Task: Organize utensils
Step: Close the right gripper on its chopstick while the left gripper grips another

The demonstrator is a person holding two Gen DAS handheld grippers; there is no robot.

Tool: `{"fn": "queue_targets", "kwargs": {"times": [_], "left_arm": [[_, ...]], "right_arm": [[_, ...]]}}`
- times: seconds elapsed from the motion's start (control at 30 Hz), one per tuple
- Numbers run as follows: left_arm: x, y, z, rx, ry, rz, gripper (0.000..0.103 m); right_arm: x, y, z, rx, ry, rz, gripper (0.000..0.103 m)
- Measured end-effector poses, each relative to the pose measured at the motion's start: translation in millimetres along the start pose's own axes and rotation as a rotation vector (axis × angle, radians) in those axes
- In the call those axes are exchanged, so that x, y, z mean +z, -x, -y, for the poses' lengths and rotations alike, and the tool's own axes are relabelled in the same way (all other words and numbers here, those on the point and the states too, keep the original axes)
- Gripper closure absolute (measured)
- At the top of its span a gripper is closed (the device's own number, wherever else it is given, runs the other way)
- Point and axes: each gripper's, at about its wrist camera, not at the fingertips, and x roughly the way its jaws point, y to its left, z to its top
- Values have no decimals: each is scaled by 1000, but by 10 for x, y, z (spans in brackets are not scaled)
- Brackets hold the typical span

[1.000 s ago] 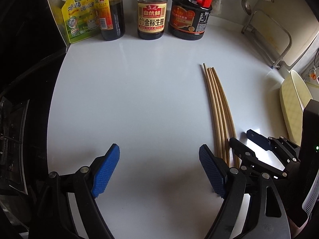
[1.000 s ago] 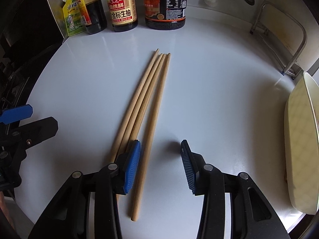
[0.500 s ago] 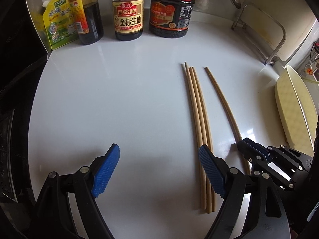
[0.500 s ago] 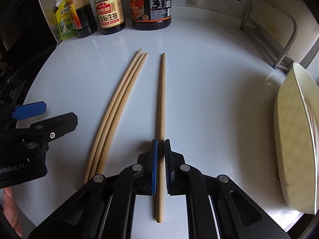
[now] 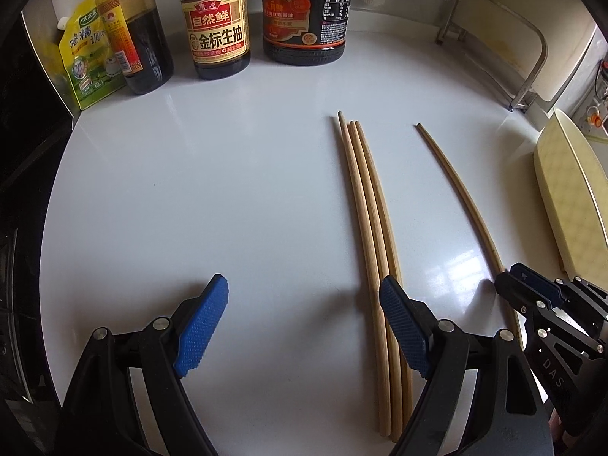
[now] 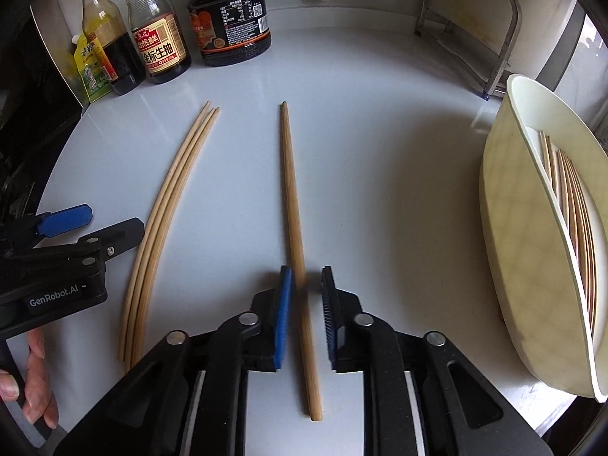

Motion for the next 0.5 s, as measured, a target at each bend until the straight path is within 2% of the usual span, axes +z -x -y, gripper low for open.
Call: {"fn": "queue_targets", "kwargs": {"times": [0.5], "left_arm": [[47,-40,42,9,-20,12,18]], "right_arm": [[38,-13,-17,0,2,5,75]]}}
